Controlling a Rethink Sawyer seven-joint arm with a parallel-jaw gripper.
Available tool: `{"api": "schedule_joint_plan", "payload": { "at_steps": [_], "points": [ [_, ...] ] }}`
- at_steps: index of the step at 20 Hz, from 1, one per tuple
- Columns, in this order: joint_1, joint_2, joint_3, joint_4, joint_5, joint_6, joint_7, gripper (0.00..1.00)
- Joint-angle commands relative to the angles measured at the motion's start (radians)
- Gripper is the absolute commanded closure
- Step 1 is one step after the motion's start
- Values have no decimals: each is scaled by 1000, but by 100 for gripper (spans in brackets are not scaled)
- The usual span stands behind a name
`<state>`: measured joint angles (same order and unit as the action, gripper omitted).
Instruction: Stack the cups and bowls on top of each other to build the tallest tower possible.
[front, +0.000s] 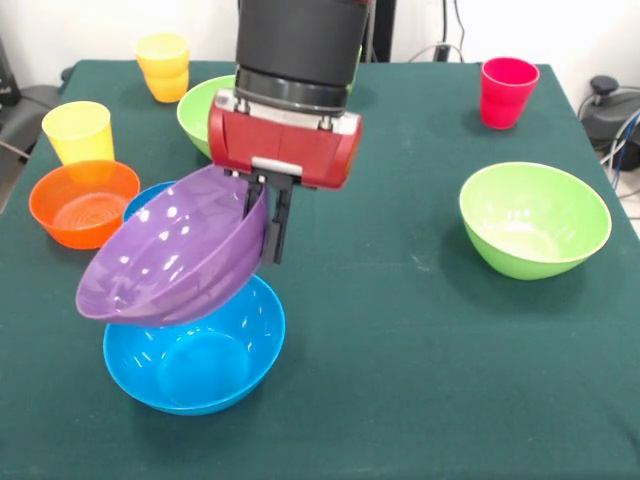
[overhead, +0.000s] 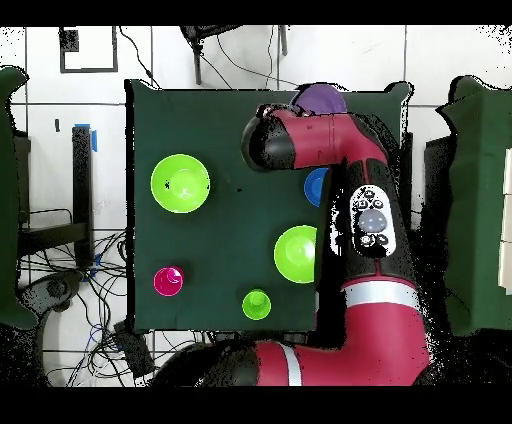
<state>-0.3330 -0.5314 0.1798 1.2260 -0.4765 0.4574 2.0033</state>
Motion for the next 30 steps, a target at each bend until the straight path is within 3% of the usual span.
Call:
{"api": "schedule_joint_plan", "payload": {
  "at_steps": [1, 30],
  "points": [
    [-23, 47, 102, -21, -94, 82, -272, 100],
    [-68, 83, 159, -91, -131, 114, -307, 100]
  ]
}}
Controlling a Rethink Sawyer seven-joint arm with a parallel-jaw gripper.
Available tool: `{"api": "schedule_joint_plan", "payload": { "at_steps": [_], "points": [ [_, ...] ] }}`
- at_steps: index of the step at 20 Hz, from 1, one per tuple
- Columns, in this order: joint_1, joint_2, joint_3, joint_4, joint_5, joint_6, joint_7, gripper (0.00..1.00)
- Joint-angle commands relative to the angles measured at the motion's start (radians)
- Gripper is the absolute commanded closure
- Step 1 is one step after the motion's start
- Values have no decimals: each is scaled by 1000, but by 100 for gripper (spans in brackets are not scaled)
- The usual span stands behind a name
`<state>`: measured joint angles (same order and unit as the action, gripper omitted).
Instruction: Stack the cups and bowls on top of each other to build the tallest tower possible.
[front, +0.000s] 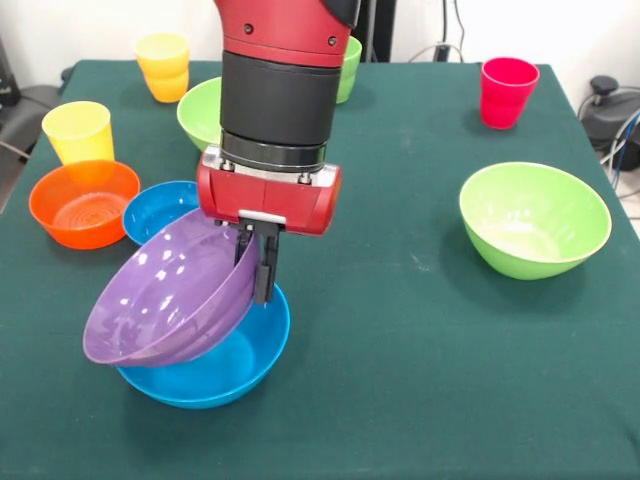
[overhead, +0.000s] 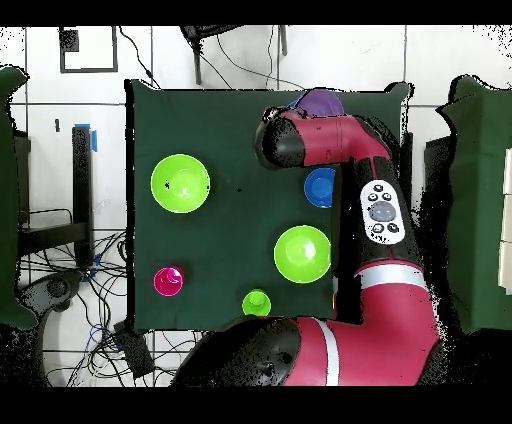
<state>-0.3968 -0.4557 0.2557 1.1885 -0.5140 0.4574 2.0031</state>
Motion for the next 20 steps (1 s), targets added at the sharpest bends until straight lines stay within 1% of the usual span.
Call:
{"api": "schedule_joint_plan", "payload": {
  "at_steps": [1, 6, 7, 8, 12, 14, 20],
  "points": [
    [-5, 8, 84, -56, -93, 117, -308, 100],
    [-4, 18, 89, -76, -95, 125, -314, 100],
    [-16, 17, 108, -68, -100, 99, -330, 100],
    [-28, 18, 128, -61, -106, 79, -335, 0],
    [-12, 18, 111, -80, -104, 130, -324, 0],
    [-14, 14, 113, -69, -102, 123, -309, 0],
    [-21, 14, 122, -68, -96, 135, -322, 0]
  ]
}}
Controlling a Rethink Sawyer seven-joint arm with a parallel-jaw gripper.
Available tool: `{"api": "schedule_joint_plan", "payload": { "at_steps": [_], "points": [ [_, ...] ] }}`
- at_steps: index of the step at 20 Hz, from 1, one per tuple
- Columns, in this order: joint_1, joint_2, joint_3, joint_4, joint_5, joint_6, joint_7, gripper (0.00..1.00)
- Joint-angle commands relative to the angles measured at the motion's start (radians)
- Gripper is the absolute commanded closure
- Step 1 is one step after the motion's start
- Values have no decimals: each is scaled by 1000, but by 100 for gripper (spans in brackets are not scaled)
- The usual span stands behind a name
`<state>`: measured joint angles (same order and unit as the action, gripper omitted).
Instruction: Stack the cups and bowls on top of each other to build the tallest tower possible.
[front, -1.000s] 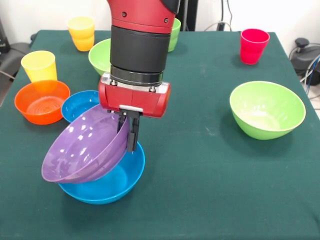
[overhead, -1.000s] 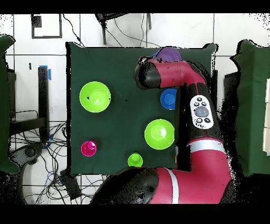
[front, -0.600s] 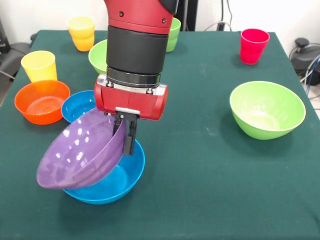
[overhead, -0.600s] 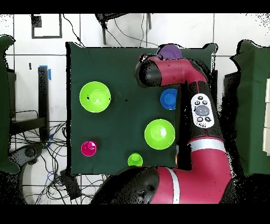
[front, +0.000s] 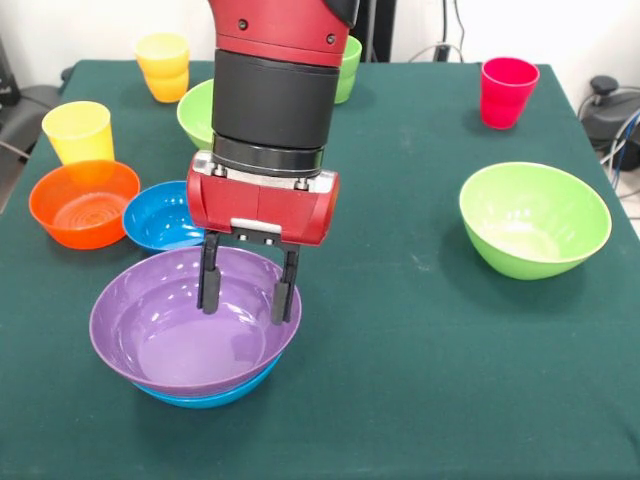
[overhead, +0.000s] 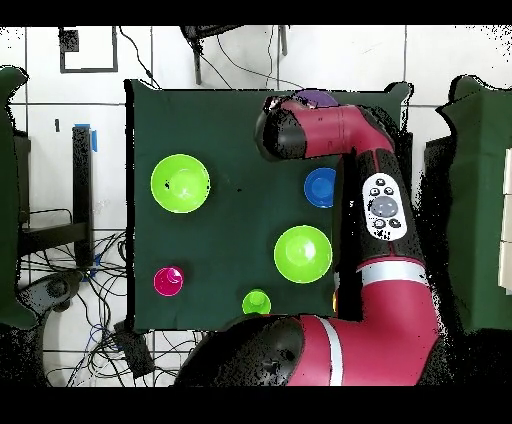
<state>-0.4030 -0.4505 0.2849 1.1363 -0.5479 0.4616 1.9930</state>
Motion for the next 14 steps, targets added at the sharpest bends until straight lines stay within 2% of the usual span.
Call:
{"api": "schedule_joint_plan", "payload": {
  "at_steps": [1, 8, 14],
  "points": [
    [-15, 6, 93, -13, -62, 132, -311, 0],
    [-20, -7, 102, 6, -59, 140, -309, 0],
    [2, -129, 59, 204, -22, 156, -199, 0]
  ]
}}
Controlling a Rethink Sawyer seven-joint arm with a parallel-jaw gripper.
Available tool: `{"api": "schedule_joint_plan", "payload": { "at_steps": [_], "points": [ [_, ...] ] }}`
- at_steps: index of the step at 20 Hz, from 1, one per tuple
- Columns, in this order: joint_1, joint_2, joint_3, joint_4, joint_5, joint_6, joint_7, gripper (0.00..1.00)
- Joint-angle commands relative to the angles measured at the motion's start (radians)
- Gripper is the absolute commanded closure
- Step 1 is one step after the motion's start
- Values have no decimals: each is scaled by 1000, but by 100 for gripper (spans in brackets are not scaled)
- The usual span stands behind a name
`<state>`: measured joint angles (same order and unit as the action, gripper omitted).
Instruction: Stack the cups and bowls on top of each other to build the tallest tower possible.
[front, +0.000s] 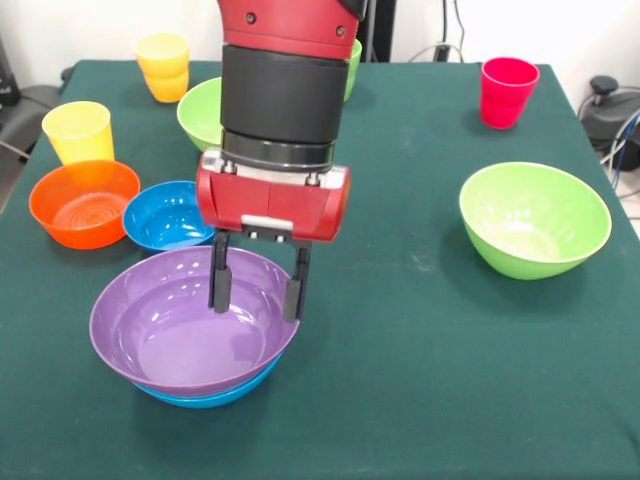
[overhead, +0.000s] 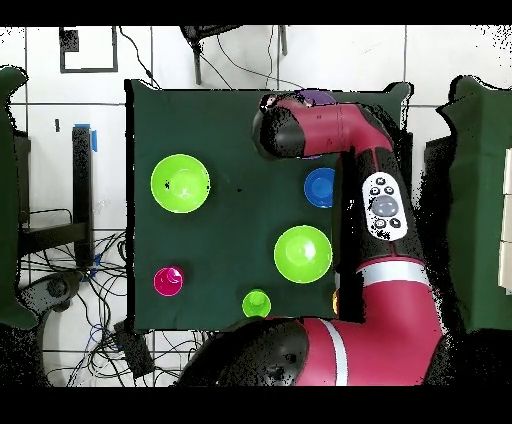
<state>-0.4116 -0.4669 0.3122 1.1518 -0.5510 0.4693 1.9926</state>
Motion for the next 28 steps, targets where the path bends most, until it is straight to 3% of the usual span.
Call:
{"api": "schedule_joint_plan", "payload": {
  "at_steps": [1, 9, 14, 19, 28],
  "points": [
    [12, -129, 28, 213, -15, 153, -190, 0],
    [-8, -163, 30, 281, -38, 149, -200, 0],
    [-1, -127, -2, 274, -79, 196, -224, 0],
    [-16, -88, -43, 306, -113, 138, -179, 0],
    [-65, -98, -36, 383, -141, 80, -173, 0]
  ]
}}
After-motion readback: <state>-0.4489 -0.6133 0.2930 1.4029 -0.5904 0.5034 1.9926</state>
